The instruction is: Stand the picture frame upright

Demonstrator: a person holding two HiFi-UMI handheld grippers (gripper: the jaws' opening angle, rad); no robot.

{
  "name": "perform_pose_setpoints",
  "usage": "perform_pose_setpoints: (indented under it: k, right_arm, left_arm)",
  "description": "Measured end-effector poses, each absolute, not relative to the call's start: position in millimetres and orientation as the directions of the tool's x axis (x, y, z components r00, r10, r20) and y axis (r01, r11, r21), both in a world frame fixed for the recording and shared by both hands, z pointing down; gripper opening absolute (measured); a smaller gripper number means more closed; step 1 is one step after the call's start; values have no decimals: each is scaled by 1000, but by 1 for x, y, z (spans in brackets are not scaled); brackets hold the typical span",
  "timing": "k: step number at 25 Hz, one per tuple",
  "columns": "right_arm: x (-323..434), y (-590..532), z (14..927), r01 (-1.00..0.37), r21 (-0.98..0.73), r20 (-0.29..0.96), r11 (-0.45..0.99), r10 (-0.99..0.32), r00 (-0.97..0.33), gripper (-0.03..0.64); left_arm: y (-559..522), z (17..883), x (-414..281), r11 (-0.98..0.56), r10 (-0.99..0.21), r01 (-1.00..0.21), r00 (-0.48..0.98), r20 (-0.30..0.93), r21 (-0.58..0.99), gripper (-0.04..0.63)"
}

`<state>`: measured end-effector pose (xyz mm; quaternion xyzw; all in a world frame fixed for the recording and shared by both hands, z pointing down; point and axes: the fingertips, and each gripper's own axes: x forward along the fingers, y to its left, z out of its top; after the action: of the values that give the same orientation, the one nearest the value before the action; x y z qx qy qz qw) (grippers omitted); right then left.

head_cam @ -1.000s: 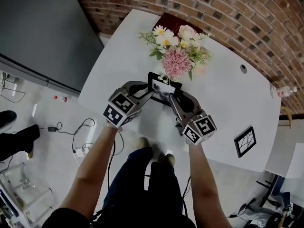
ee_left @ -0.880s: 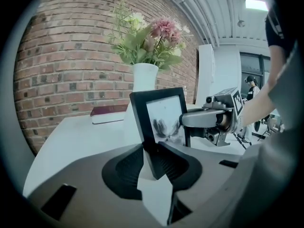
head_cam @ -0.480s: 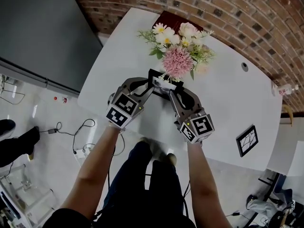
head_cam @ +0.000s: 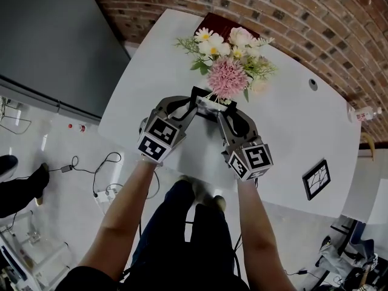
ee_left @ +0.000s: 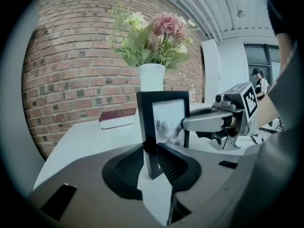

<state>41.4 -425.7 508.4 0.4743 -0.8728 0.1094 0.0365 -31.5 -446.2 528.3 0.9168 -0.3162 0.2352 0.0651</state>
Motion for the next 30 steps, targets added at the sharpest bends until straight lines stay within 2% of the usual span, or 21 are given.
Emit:
perform_pose_setpoints:
  k: [17,20,23,30]
  right_arm:
    - [44,-436,510,-864,-168,161,475,-851,-500,112]
    - [46,-436,511,-866,-184,161,464,-855,-493,118]
    - [47,-437,512,-866,-202,162,457,-857,-490,130]
    - [51,-435,509,-863,-236,144,447,-862,-486,144]
  left_arm:
    - [-455,528,-32,-762,-604,-644,665,439,-70,102]
    - [-456,528,-32,-756,-611,-651,660,438,-74,148]
    - [-456,529,-34,-755,-609,-652,660,439,-66,163]
    - [-453,530,-42,-748,-614,-662,661,432,-49,164]
